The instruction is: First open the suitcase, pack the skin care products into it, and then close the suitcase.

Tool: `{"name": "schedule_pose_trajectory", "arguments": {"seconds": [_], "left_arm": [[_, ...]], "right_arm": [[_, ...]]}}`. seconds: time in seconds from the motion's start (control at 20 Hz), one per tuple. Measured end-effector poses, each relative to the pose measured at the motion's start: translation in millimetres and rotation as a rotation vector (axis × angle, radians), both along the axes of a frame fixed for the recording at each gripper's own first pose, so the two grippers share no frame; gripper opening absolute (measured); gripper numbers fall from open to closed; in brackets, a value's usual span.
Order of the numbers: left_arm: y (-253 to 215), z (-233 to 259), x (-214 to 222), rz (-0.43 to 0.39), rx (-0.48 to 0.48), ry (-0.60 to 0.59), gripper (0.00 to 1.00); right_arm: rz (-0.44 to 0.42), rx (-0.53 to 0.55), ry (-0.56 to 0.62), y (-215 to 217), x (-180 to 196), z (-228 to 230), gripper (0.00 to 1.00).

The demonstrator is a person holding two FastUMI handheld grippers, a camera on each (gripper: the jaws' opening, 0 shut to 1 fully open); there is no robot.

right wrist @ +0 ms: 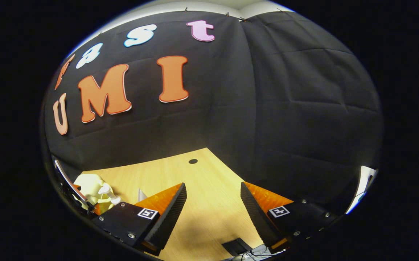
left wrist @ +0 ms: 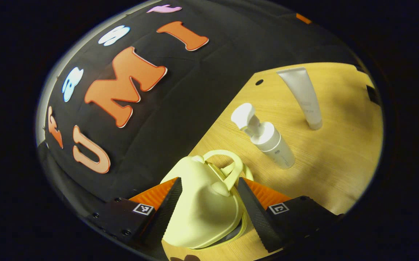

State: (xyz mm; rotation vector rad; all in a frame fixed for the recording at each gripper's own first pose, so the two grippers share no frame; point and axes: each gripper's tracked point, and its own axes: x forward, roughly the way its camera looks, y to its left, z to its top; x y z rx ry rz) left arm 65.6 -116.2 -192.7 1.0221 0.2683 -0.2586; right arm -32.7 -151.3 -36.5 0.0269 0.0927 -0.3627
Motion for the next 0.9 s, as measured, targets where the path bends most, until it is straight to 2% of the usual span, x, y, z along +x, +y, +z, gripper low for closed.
{"name": "schedule_pose_trajectory", "arguments": {"seconds": [0.2, 0.35, 0.55, 0.6, 0.65, 0.7, 0.75, 0.85, 0.9], "left_arm": [[-9.1, -29.9, 13.6, -0.039, 0.144, 0.062, 0.99], [-11.0, -42.6, 18.9, -0.06, 0.181, 0.098, 0.98], [-11.5, -33.6, 32.3, -0.053, 0.236, 0.055, 0.95], [-11.9, -35.5, 36.3, -0.054, 0.244, 0.06, 0.84], [-9.8, -37.3, 38.5, -0.05, 0.25, 0.065, 0.82], [-9.0, -40.6, 41.3, -0.041, 0.256, 0.073, 0.72], [-8.4, -39.7, 41.8, -0.042, 0.265, 0.069, 0.55], [-9.6, -34.1, 39.7, -0.053, 0.276, 0.052, 0.41], [-10.3, -30.5, 38.4, -0.054, 0.271, 0.043, 0.31]], "right_arm": [[-0.045, 0.017, 0.006, -14.0, -9.7, -4.2, 0.95], [-0.062, 0.025, 0.005, -17.1, -15.4, -6.6, 0.95], [-0.075, 0.051, 0.019, -21.7, -20.0, -15.6, 0.95], [-0.083, 0.061, 0.022, -23.1, -20.7, -17.5, 0.95], [-0.088, 0.072, 0.025, -25.2, -21.1, -19.9, 0.95], [-0.094, 0.082, 0.028, -26.1, -21.5, -22.1, 0.95], [-0.098, 0.089, 0.028, -27.3, -22.5, -22.7, 0.95], [-0.105, 0.092, 0.024, -27.4, -24.3, -22.7, 0.95], [-0.106, 0.089, 0.023, -26.6, -24.4, -22.5, 0.95]]}}
